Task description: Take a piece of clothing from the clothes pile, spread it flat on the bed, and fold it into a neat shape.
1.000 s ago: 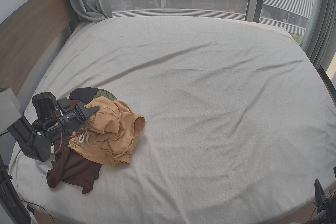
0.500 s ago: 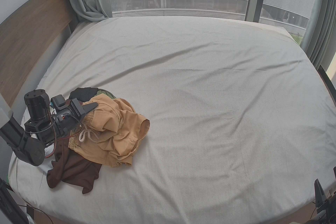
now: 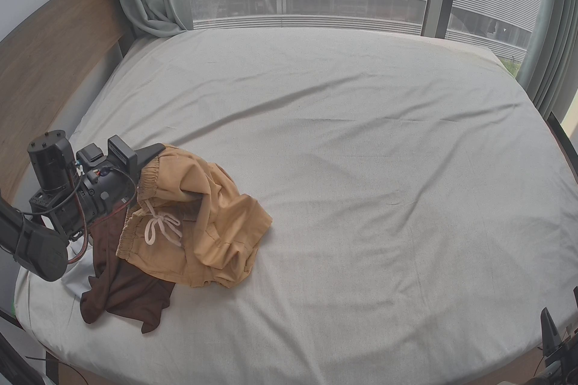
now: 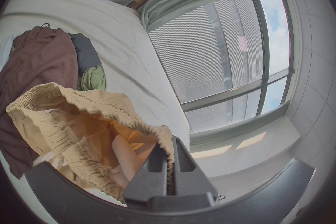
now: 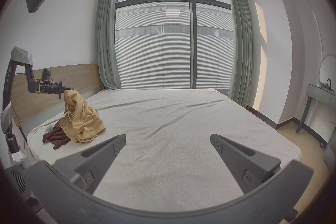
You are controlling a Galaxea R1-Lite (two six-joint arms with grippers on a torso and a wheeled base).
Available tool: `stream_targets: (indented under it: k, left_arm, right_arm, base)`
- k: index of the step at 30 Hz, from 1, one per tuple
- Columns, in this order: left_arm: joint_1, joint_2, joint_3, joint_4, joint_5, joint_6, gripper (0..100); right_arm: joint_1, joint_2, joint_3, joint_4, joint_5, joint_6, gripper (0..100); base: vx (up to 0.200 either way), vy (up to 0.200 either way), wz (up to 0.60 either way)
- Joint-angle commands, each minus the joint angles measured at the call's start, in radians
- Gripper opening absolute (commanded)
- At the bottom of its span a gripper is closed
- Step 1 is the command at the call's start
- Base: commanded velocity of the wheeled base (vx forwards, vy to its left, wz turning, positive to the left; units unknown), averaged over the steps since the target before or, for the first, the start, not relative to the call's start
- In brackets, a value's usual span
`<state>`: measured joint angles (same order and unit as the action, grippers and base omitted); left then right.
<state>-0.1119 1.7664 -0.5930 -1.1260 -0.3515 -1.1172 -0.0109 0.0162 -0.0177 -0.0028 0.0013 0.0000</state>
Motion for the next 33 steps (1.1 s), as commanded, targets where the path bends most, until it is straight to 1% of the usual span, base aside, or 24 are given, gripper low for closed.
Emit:
stream_targets:
  k: [1, 4, 5, 6, 7, 10, 15, 19, 21, 24, 29, 31, 32, 33]
  left_arm:
    - [-0.026, -0.054, -0.024, 0.000, 0.025, -0.061, 0]
    - [-0.046, -0.062, -0.031, 0.000, 0.035, -0.088, 0]
    - [-0.068, -0.061, -0.050, 0.000, 0.075, -0.113, 0]
    - [-0.078, -0.058, -0.059, -0.002, 0.100, -0.121, 0]
    - [-0.094, -0.051, -0.076, -0.003, 0.141, -0.130, 0]
    - [-0.130, -0.044, -0.097, -0.002, 0.209, -0.133, 0]
    - [-0.157, -0.045, -0.102, 0.000, 0.216, -0.136, 0]
    - [-0.199, -0.048, -0.116, 0.000, 0.221, -0.222, 0]
    - [-0.219, -0.047, -0.117, 0.000, 0.226, -0.246, 0]
    - [-0.252, -0.044, -0.117, 0.000, 0.238, -0.254, 0]
    - [-0.275, -0.042, -0.130, 0.002, 0.236, -0.263, 0]
    - [-0.293, -0.044, -0.140, 0.003, 0.227, -0.294, 0]
    - [-0.293, -0.044, -0.140, 0.003, 0.227, -0.294, 0]
    - [-0.308, -0.048, -0.142, 0.006, 0.218, -0.317, 0]
  right_arm:
    - [0.000, -0.009, 0.018, 0.000, 0.000, 0.000, 100]
    - [0.000, -0.009, 0.018, 0.000, 0.000, 0.002, 100]
    - [0.000, -0.009, 0.018, 0.000, 0.000, 0.002, 100]
    - [0.000, -0.009, 0.018, 0.000, 0.000, 0.002, 100]
    - [0.000, -0.009, 0.018, 0.000, 0.000, 0.002, 100]
    - [0.000, -0.009, 0.018, 0.000, 0.000, 0.002, 100]
    - [0.000, -0.009, 0.018, 0.000, 0.000, 0.002, 100]
    - [0.000, -0.009, 0.018, 0.000, 0.000, 0.003, 100]
    - [0.000, -0.009, 0.018, 0.000, 0.000, 0.003, 100]
    - [0.000, -0.009, 0.018, 0.000, 0.000, 0.002, 100]
    - [0.000, -0.009, 0.018, 0.000, 0.000, 0.002, 100]
    - [0.000, -0.009, 0.018, 0.000, 0.000, 0.003, 100]
    - [0.000, -0.009, 0.018, 0.000, 0.000, 0.003, 100]
    - [0.000, -0.009, 0.018, -0.002, 0.000, 0.003, 100]
  base:
    - [0.000, 0.000, 0.00]
    - [0.000, 0.000, 0.00]
    - [0.000, 0.000, 0.00]
    - [0.000, 0.000, 0.00]
    - [0.000, 0.000, 0.00]
    - [0.000, 0.000, 0.00]
    - [0.000, 0.000, 0.00]
    - [0.000, 0.000, 0.00]
    - [0.000, 0.000, 0.00]
    - [0.000, 0.000, 0.00]
    - [0.000, 0.000, 0.00]
    - [0.000, 0.000, 0.00]
    - [0.000, 0.000, 0.00]
    - [0.000, 0.000, 0.00]
